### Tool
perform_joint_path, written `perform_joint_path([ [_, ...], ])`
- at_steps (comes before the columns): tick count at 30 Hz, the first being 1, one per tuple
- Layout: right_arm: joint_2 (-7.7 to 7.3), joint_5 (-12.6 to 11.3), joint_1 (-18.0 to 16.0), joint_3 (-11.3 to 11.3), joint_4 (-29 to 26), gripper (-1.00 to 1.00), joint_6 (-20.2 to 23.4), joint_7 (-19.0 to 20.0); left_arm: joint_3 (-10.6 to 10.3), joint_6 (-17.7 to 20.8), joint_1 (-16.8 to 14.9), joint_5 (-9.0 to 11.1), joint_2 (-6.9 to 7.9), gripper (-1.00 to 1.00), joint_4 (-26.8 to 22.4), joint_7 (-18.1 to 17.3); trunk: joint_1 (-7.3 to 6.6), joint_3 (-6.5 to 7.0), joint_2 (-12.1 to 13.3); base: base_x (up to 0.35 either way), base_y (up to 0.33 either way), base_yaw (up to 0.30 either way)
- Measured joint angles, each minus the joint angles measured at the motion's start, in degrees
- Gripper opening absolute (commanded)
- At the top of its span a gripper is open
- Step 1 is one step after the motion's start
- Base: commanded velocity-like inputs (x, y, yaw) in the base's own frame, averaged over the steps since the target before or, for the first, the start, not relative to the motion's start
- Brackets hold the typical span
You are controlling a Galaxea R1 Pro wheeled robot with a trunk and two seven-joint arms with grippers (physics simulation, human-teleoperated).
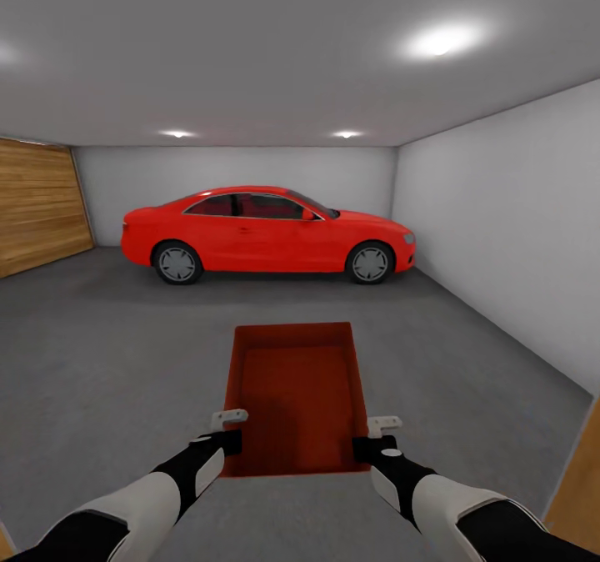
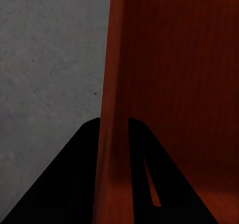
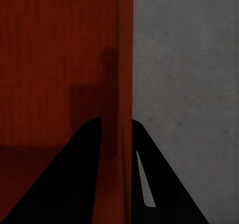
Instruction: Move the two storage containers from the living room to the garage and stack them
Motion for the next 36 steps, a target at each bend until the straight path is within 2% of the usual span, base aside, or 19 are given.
perform_joint_path([
  [5,0.00,-0.8,0.0,0.8,0.0,-1.00,0.0,0.0,-2.4,0.0,0.0,2.4,0.14,-1.00,0.0,0.2,-0.01,0.00,0.0,0.279,0.000,0.000],
  [9,0.00,-1.3,0.0,1.3,0.0,-1.00,0.0,0.0,-3.4,0.0,0.0,3.4,0.21,-1.00,0.0,0.2,-0.01,0.00,0.0,0.313,0.000,0.000],
  [24,0.00,-3.1,0.0,3.1,0.0,-1.00,0.0,0.1,-4.0,0.0,0.0,4.0,0.24,-1.00,0.0,0.2,-0.01,0.00,0.0,0.321,0.000,0.000],
  [25,0.00,0.6,0.0,-0.6,-0.1,-1.00,0.0,-0.1,7.1,0.0,0.0,-7.2,-0.46,-1.00,0.1,-0.5,-0.01,0.00,0.0,0.322,0.000,0.000],
  [26,0.00,0.7,0.0,-0.7,0.0,-1.00,0.0,-0.1,7.9,0.0,0.0,-8.1,-0.52,-1.00,0.1,-0.5,-0.01,0.00,0.0,0.322,0.005,0.000],
  [36,0.00,0.7,0.0,-0.8,-0.1,-1.00,0.0,-0.1,7.9,0.1,0.0,-8.1,-0.51,-1.00,0.0,-0.5,-0.01,0.00,0.0,0.322,0.105,0.000],
])
